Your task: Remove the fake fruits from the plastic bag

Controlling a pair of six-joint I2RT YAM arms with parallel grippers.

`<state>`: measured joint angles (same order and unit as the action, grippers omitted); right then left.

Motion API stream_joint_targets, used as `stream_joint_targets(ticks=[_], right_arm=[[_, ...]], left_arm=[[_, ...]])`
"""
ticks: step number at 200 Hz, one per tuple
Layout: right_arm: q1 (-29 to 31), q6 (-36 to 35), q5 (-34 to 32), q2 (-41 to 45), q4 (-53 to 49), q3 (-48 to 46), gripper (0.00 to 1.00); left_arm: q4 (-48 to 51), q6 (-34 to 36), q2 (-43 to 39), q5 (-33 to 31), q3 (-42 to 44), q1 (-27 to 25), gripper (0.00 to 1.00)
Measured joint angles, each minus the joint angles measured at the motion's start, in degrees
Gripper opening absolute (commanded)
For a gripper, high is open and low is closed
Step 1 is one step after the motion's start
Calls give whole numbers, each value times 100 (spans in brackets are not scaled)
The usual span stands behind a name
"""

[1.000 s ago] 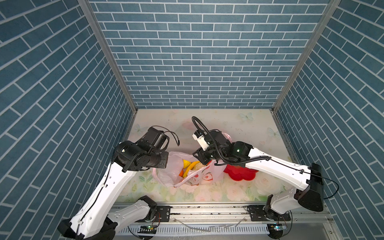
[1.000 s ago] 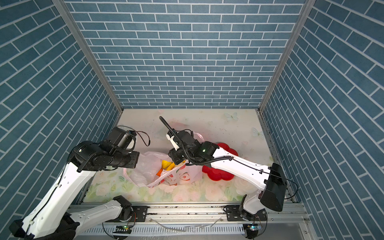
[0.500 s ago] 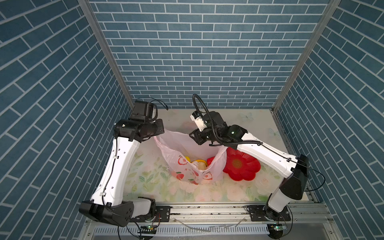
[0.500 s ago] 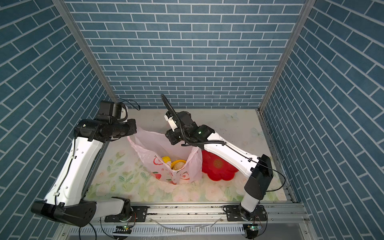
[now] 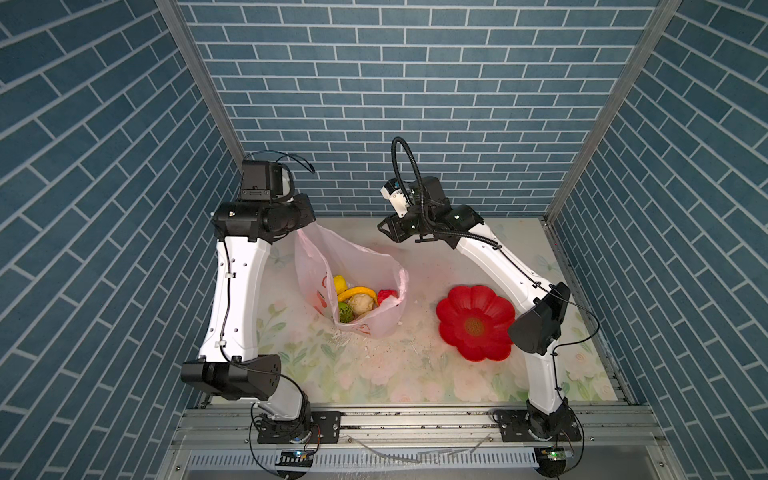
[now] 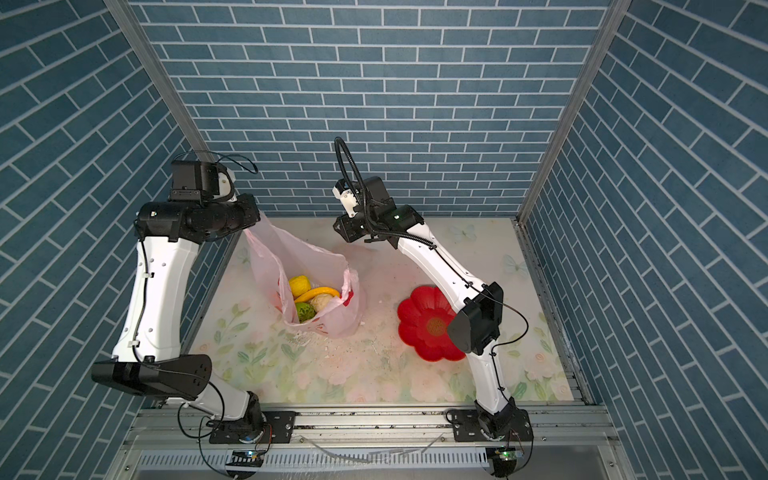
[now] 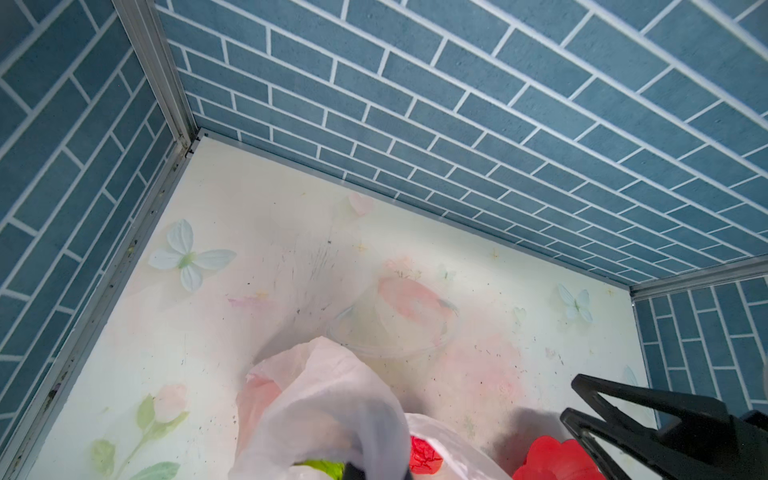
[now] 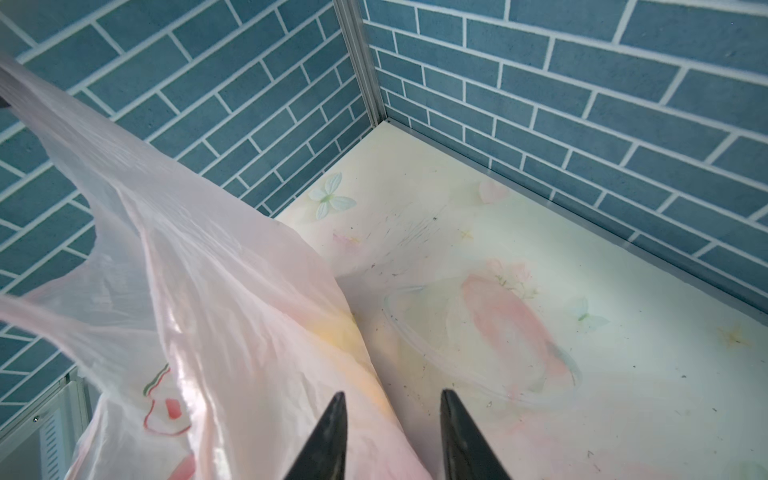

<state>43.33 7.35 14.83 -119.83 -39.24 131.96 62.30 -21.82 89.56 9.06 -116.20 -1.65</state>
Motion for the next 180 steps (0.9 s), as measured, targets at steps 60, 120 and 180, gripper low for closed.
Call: stream_joint_targets(ticks=[60,120,180], right_arm=[[334,-68,114,402,-219,-319,39],[1886,-120,-713,1259,-278,-391,39],[2205,326,-863,1397,-273,-391,38]], left_arm=[[179,70,-1169,415,2184,2,0],[382,-114,-2680,717,3471,2,0],[389,-649,-3679,1047,3803,-2,0]])
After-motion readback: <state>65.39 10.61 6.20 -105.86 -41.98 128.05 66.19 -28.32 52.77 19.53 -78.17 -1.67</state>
